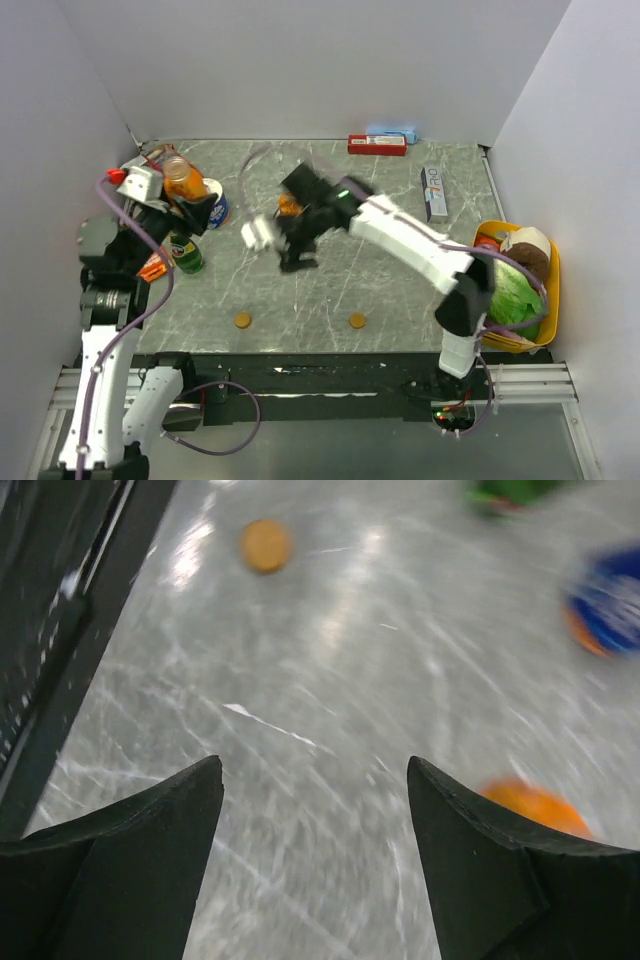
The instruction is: Screw on the bottle caps
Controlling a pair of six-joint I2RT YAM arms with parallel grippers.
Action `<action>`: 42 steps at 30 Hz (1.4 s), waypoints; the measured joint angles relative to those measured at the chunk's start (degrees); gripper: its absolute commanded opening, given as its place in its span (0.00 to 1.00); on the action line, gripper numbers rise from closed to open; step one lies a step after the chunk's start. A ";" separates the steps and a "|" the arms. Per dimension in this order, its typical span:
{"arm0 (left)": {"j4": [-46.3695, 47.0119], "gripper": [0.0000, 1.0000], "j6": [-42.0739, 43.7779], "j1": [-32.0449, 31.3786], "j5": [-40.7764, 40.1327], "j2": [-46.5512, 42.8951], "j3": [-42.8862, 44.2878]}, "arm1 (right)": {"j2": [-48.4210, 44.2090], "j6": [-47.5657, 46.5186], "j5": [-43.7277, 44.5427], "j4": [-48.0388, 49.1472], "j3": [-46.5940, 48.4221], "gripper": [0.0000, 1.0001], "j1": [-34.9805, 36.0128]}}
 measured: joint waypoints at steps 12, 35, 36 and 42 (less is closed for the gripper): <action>-3.02 0.01 -5.11 7.17 -1.36 -4.92 1.36 | 23.04 -15.76 5.53 4.57 1.14 0.85 12.76; -2.75 0.03 -10.93 9.94 3.89 -5.97 0.26 | 30.82 -12.41 5.97 9.03 8.11 0.71 17.46; -2.73 0.03 -10.99 10.05 4.20 -5.99 0.20 | 31.17 -12.13 5.95 8.94 8.11 0.70 17.59; -2.84 0.04 -11.78 10.82 4.76 -5.99 -0.37 | 32.54 -11.02 5.95 8.66 8.04 0.67 17.92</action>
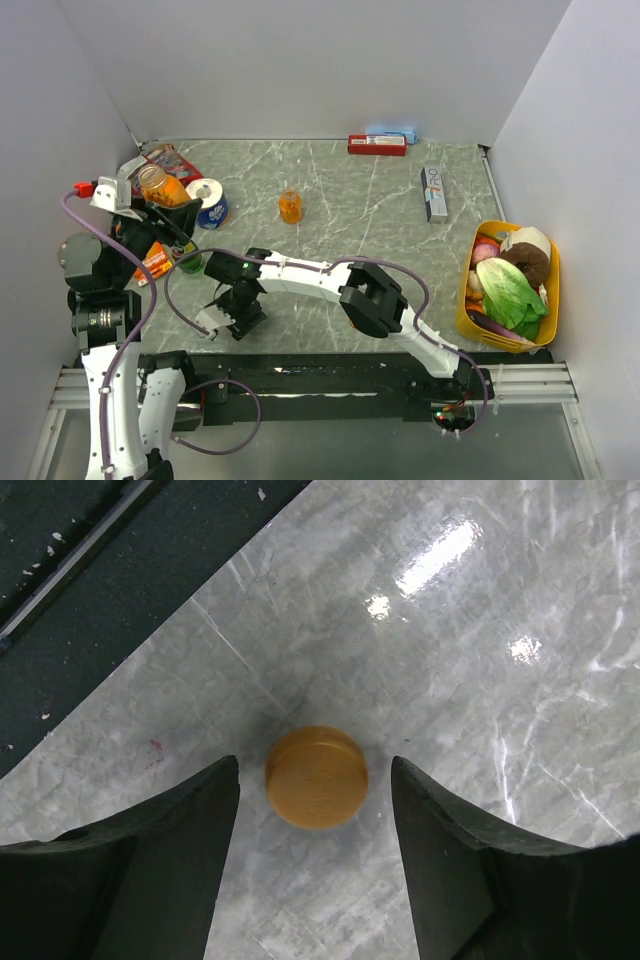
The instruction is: Screw on the bottle caps
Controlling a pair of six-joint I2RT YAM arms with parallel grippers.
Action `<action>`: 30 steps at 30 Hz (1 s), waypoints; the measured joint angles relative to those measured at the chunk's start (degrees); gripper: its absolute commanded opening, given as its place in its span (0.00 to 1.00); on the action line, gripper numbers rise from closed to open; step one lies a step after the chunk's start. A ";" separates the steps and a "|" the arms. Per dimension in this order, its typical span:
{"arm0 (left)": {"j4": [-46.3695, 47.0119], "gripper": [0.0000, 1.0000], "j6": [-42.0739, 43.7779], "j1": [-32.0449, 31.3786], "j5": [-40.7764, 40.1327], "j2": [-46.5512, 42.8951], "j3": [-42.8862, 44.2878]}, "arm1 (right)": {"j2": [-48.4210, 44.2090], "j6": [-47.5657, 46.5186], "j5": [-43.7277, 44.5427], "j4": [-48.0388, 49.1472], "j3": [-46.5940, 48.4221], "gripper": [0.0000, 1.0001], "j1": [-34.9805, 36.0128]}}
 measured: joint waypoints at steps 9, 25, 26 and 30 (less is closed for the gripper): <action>0.07 0.04 -0.48 1.20 0.85 -0.76 -0.09 | 0.02 1.01 0.20 0.09 -0.02 0.60 0.00; 1.09 0.01 -1.66 1.36 2.51 -0.52 -1.09 | -0.04 2.03 1.01 0.35 -1.07 0.40 -0.09; 1.36 0.01 -1.60 1.36 2.93 -0.50 -1.27 | -0.26 2.03 1.01 0.48 -1.27 0.38 -0.15; 3.13 0.01 -0.04 1.36 5.57 -0.02 -3.28 | -3.91 3.52 1.27 0.76 -6.45 0.35 -1.33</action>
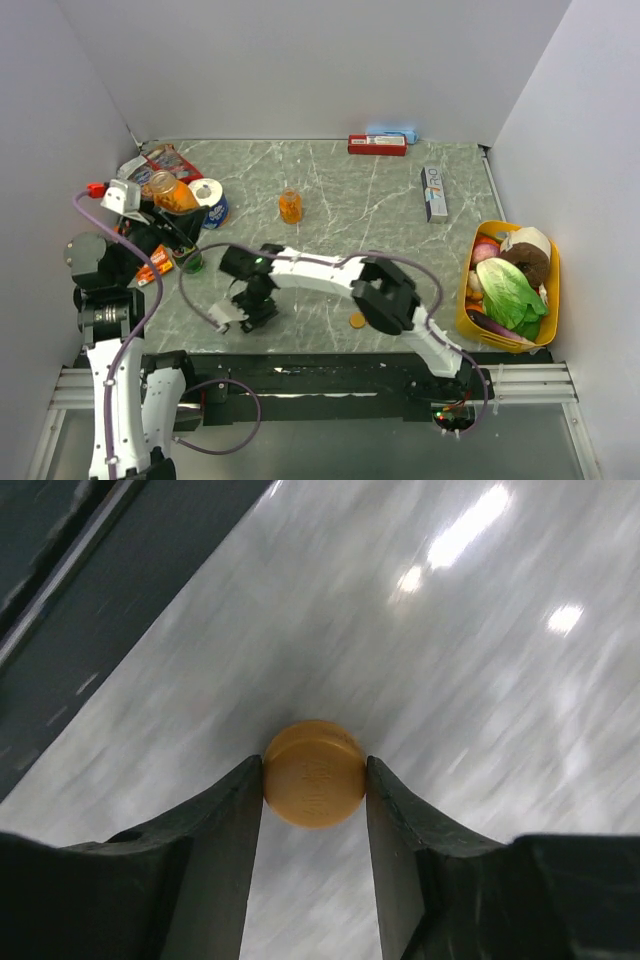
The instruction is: Screw on the bottle caps
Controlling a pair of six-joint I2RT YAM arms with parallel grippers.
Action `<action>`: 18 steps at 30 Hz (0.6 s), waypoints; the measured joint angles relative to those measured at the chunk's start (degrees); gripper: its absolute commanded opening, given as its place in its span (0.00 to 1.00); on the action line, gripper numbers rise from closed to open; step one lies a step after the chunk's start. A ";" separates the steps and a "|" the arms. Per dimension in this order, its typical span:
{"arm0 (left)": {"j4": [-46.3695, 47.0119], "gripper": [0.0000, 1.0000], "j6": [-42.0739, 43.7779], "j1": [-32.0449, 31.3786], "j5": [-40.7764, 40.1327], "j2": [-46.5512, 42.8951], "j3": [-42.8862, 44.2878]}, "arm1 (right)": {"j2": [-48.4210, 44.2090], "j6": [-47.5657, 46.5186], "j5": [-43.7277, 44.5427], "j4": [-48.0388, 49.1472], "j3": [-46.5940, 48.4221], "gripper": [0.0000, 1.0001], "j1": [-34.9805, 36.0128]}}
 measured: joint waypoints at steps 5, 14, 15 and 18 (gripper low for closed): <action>4.39 0.01 3.21 -0.20 7.87 5.95 -2.67 | -15.98 2.80 -0.57 -3.80 -12.41 0.33 -7.72; 2.56 0.01 24.09 -22.64 11.10 20.55 -2.78 | -51.36 8.15 -2.54 -9.05 -11.47 0.31 -22.32; 2.27 0.01 26.25 -25.62 10.86 21.16 -2.78 | -53.99 8.31 -2.71 -9.14 -11.19 0.31 -22.32; 0.44 0.01 32.54 -33.44 9.01 22.23 -2.89 | -58.55 8.52 -3.26 -10.10 -9.90 0.31 -21.90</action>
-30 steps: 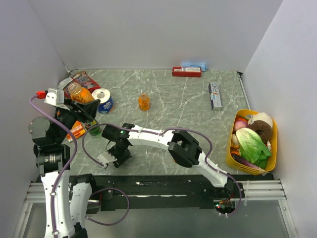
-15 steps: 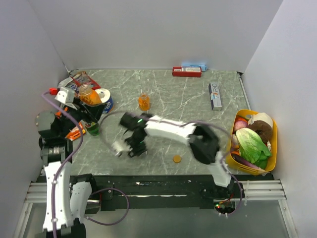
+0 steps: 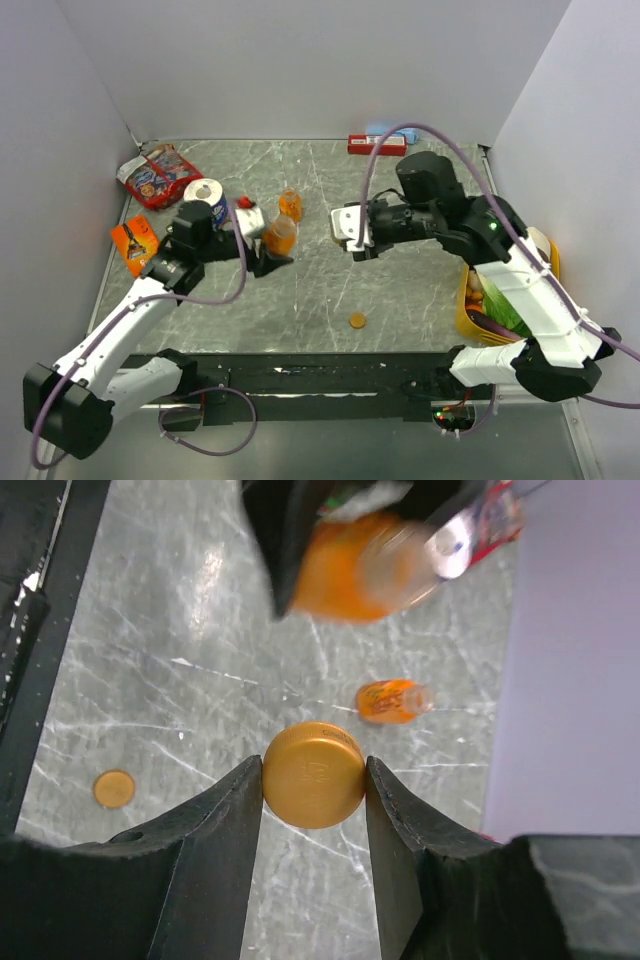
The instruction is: Screw on the bottle caps
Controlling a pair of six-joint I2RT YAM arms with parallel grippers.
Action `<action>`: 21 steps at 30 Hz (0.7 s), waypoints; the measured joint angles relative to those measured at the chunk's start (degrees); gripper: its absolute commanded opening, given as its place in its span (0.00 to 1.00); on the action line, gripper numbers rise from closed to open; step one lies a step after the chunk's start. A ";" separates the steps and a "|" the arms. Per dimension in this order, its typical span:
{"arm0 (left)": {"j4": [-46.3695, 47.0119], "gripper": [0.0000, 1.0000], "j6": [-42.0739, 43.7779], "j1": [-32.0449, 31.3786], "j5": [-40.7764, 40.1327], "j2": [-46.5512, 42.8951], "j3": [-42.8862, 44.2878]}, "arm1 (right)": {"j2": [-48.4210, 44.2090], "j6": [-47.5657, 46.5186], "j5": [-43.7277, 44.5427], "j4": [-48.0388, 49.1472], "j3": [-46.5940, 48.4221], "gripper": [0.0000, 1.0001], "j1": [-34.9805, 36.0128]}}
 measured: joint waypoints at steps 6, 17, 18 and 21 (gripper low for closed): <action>-0.59 0.01 10.49 -12.44 -5.35 -0.46 -4.04 | 2.36 -1.99 -0.52 -3.54 5.70 0.32 0.74; 3.63 0.01 13.25 -14.16 -9.51 0.59 -5.05 | 12.28 -11.30 -1.86 -11.45 8.96 0.32 4.31; 3.91 0.01 13.25 -14.27 -9.77 0.59 -5.05 | 12.55 -11.45 -2.05 -11.37 8.96 0.32 4.48; 4.24 0.01 13.49 -14.43 -10.21 0.72 -5.03 | 12.72 -11.37 -2.25 -10.08 8.63 0.33 4.63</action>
